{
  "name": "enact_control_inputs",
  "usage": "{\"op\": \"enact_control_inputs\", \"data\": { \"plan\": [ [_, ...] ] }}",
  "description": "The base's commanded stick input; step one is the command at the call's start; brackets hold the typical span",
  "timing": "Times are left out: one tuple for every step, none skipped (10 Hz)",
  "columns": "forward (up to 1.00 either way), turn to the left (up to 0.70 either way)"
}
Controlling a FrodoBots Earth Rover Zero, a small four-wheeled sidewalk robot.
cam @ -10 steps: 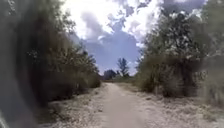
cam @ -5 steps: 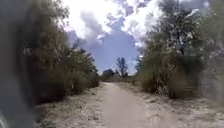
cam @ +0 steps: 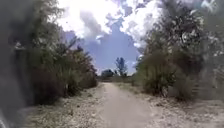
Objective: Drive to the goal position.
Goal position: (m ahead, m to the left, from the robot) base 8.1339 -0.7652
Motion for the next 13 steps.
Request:
{"op": "enact_control_inputs", "data": {
  "plan": [
    [0.7, 0.35],
    [0.7, 0.35],
    [0.7, 0.35],
    [0.7, 0.17],
    [0.7, 0.0],
    [0.7, 0.0],
    [0.7, 0.0],
    [0.7, 0.0],
    [0.7, 0.0],
    [0.7, 0.0],
    [0.7, 0.0],
    [0.7, 0.0],
    [0.7, 0.0]
  ]
}}
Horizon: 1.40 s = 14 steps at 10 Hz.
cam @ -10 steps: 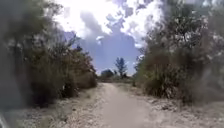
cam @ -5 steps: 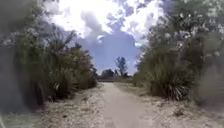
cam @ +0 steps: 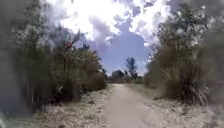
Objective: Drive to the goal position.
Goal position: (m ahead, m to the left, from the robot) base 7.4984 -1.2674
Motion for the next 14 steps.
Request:
{"op": "enact_control_inputs", "data": {
  "plan": [
    [0.7, 0.0],
    [0.7, 0.0],
    [0.7, 0.0],
    [0.7, 0.0],
    [0.7, 0.0],
    [0.7, 0.0],
    [0.7, 0.0],
    [0.7, 0.0],
    [0.7, 0.0],
    [0.7, 0.0],
    [0.7, 0.0],
    [0.7, 0.0],
    [0.7, 0.0],
    [0.7, 0.0]
  ]
}}
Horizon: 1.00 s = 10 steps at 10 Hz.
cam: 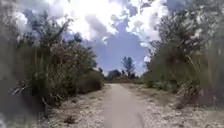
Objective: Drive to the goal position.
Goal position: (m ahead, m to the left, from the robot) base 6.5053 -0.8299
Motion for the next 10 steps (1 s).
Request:
{"op": "enact_control_inputs", "data": {
  "plan": [
    [0.7, 0.0],
    [0.7, 0.0],
    [0.7, 0.0],
    [0.7, 0.0],
    [0.7, 0.0],
    [0.7, 0.0],
    [0.7, 0.0],
    [0.7, -0.1],
    [0.7, -0.35],
    [0.7, -0.22]
  ]
}}
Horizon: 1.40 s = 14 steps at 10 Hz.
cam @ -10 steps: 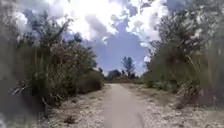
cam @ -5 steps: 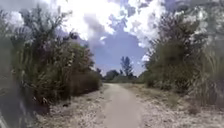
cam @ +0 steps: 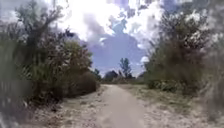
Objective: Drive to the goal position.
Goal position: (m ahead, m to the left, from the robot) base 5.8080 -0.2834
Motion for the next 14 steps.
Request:
{"op": "enact_control_inputs", "data": {
  "plan": [
    [0.7, 0.0],
    [0.7, 0.0],
    [0.7, 0.0],
    [0.7, 0.0],
    [0.7, 0.0],
    [0.7, 0.0],
    [0.7, 0.0],
    [0.7, 0.0],
    [0.7, 0.0],
    [0.7, 0.0],
    [0.7, 0.0],
    [0.7, 0.0],
    [0.7, 0.0],
    [0.7, 0.0]
  ]
}}
